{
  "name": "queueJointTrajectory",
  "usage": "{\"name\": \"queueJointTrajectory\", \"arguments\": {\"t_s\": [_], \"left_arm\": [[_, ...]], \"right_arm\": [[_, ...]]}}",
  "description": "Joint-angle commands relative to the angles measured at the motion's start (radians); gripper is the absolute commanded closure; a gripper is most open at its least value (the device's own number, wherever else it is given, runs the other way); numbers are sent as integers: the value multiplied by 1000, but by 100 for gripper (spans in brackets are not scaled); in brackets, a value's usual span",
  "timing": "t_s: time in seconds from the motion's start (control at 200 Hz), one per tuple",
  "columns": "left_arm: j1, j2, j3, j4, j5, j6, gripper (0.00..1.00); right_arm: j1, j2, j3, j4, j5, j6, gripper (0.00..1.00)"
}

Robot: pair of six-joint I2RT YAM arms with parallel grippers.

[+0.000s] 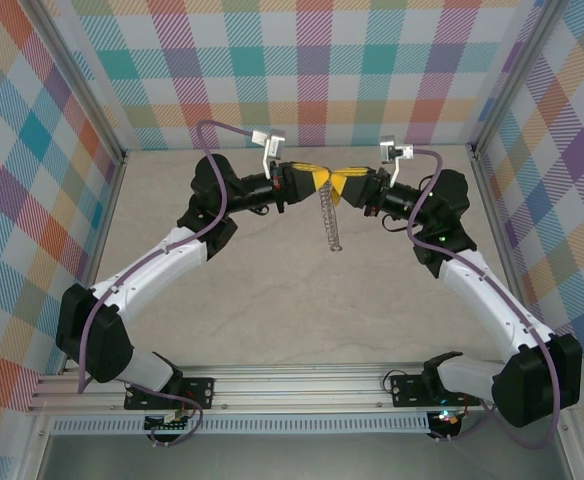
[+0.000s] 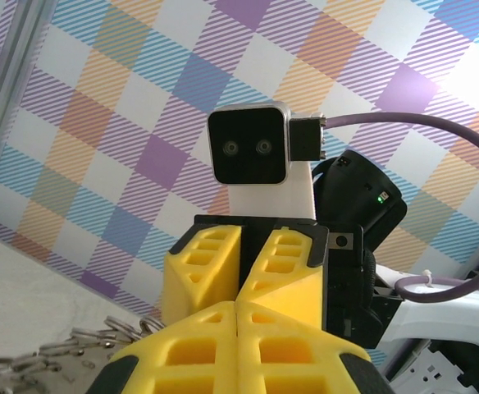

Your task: Put the keys on the keyring

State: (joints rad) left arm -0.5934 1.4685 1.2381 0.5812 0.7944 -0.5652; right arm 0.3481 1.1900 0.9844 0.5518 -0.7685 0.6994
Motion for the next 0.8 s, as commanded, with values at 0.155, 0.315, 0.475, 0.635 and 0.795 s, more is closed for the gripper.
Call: {"name": "queueJointTrajectory", "arguments": {"t_s": [0.155, 0.315, 0.475, 0.635, 0.795], "left_arm": [[-16, 3, 21, 44, 26, -7, 100], [-17, 3, 37, -8, 15, 15, 100], [-17, -34, 89, -232, -50, 178, 70], [-3, -56, 169, -481, -75, 354, 51], [32, -50, 235, -637, -47, 465, 49]], "right_arm": [[-3, -1, 31, 29, -18, -5, 100], [-5, -11, 45, -40, -23, -45, 100], [-10, -9, 97, -245, -54, -177, 100], [-38, 25, 170, -443, -123, -311, 100], [-71, 81, 247, -585, -207, -410, 100]]}}
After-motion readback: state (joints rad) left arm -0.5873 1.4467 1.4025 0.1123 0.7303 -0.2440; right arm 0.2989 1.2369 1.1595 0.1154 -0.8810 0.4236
